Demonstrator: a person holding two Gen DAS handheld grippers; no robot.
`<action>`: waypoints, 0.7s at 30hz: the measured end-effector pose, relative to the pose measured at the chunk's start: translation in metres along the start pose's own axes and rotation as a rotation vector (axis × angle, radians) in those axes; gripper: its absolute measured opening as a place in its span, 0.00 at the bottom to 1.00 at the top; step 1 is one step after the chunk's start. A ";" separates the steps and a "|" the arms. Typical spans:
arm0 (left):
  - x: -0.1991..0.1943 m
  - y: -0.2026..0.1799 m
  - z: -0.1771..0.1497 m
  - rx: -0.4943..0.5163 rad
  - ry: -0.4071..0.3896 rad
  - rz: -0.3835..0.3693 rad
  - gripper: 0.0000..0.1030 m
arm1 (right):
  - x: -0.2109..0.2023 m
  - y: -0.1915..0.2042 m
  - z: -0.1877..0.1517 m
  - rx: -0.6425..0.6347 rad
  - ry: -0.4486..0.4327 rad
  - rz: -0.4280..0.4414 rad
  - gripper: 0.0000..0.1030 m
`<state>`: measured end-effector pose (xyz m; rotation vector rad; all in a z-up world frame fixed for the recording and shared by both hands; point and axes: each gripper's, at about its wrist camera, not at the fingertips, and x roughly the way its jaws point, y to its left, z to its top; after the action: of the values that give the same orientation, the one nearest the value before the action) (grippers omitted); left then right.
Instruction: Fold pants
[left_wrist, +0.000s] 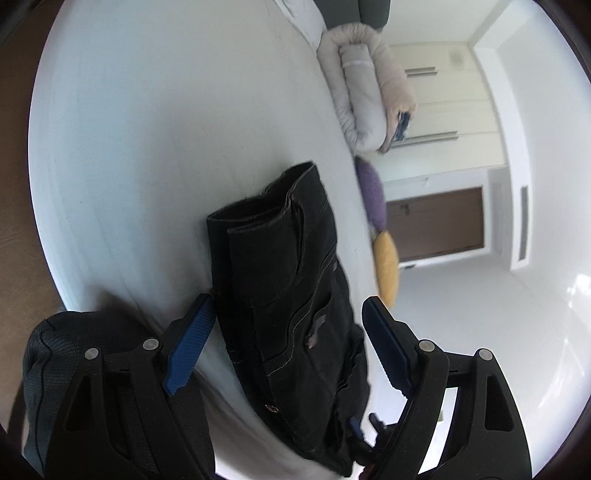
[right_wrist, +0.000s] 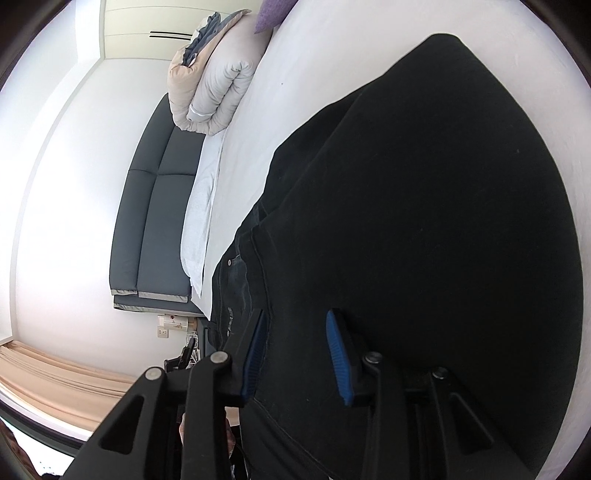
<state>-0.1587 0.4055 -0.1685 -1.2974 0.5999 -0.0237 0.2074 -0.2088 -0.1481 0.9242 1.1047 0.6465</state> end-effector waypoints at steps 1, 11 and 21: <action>0.001 -0.001 0.001 -0.014 0.000 0.008 0.78 | -0.003 0.000 -0.001 -0.001 0.001 0.000 0.35; -0.003 0.033 0.022 -0.352 -0.009 -0.127 0.77 | -0.001 -0.001 -0.002 -0.011 0.003 0.012 0.35; 0.032 0.057 0.018 -0.510 0.019 -0.290 0.38 | 0.000 0.000 -0.002 -0.022 0.013 0.017 0.35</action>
<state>-0.1417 0.4270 -0.2303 -1.8746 0.4415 -0.1282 0.2052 -0.2082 -0.1481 0.9122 1.1007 0.6784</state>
